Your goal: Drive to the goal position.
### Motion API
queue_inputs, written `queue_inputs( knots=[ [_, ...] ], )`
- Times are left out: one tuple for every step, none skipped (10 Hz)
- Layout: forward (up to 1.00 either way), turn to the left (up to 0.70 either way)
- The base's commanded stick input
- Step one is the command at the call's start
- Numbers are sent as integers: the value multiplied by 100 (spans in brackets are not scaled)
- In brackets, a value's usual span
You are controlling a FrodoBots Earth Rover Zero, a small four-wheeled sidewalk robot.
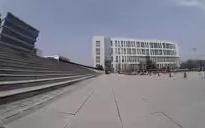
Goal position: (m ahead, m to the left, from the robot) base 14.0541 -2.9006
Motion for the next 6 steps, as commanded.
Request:
queue_inputs(
  knots=[
    [70,0],
    [70,0],
    [70,0],
    [70,0],
    [70,0],
    [70,0]
  ],
)
